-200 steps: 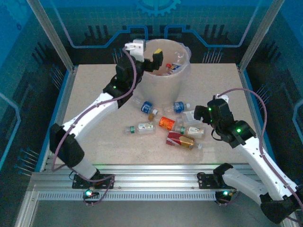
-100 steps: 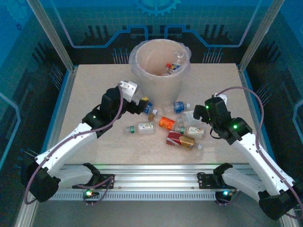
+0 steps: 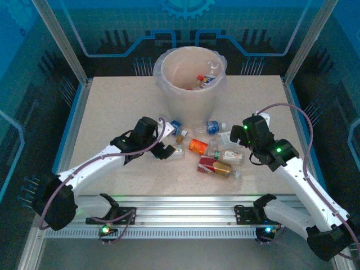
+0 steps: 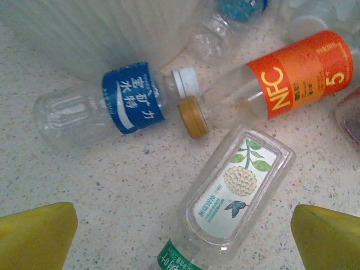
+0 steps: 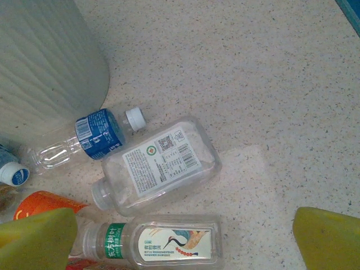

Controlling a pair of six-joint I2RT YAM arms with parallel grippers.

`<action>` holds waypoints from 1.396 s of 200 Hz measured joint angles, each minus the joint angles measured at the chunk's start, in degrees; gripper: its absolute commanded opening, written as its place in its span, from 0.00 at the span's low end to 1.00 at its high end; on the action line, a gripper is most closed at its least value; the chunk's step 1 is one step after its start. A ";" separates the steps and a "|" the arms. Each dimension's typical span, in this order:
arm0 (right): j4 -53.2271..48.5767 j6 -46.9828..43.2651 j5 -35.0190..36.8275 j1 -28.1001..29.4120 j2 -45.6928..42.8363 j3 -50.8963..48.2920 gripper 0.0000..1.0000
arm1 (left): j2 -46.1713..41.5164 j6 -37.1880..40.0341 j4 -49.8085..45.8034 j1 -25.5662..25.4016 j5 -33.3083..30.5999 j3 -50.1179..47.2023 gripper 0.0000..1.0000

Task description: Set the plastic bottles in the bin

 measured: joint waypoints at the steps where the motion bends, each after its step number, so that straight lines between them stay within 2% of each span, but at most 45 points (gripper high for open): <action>1: 0.00 0.00 0.00 0.00 0.00 0.00 1.00 | 0.13 0.09 0.00 -0.07 0.04 0.00 0.99; 72: -0.02 0.07 0.00 0.00 0.02 0.00 1.00 | 11.39 5.68 -1.42 -4.90 -0.48 0.94 0.99; 202: -0.44 0.44 0.02 -0.37 0.02 0.00 1.00 | 21.84 7.39 -2.54 -5.86 -4.42 6.49 0.98; 258: -0.46 0.46 0.02 -0.44 0.02 0.00 1.00 | 25.33 6.91 -4.35 -5.86 -5.03 8.39 0.88; 279: -0.48 0.46 0.02 -0.48 0.02 0.00 1.00 | 26.64 6.73 -5.42 -5.84 -5.05 8.98 0.80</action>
